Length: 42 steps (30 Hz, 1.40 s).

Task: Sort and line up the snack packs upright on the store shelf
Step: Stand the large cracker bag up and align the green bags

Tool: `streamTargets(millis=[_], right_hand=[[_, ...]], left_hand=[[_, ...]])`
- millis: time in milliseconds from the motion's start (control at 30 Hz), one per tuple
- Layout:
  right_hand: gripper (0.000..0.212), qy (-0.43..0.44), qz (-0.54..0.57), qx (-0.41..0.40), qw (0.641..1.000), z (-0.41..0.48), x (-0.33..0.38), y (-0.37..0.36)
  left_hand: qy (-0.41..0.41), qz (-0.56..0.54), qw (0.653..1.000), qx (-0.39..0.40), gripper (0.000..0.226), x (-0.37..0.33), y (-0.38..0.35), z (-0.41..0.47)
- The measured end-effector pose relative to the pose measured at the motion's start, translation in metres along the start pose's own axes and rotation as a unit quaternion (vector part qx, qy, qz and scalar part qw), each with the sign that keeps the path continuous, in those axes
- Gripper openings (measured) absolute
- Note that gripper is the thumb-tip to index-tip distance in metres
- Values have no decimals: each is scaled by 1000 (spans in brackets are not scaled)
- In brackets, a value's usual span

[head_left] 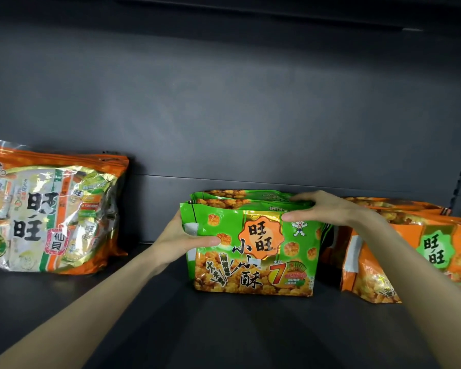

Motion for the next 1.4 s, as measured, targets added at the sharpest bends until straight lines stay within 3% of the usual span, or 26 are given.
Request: streamTargets(millis=[267,500,900,1000,1100,1200,1267,1400], right_hand=[[125,18,14,-11,1000,4,14,-18],[106,19,22,-14,999,12,42,-50],[106,24,-4,-25,999,23,78,-89],[106,33,26,-35,999,17,79,-87],[115,64,51,-97,992,8,71,-84],[132,72,147,-137,977,1,54,-85],[130,66,219,-133,964,-1,42,-92],[132,55,316,-122,939,2,24,-105]], left_hand=[[3,-18,1000,-2,89,10,17,-2],[13,-33,999,-10,102,26,55,-12],[14,-70,997,-22,108,50,95,-25],[11,-79,997,-23,102,53,92,-28],[16,-79,997,-15,89,60,86,-32],[24,-69,997,-2,106,68,83,-34],[24,-62,998,15,112,70,83,-35],[25,-23,999,25,89,71,78,-35]])
Point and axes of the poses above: each hand's wrist, its own z-axis towards the middle knuckle, its own y-axis out of the back of the hand, x = y × z, the point moved 1 cm from there along z, towards the middle knuckle, and after that the axes turned 15 degrees about z, right-handed, at the moved point
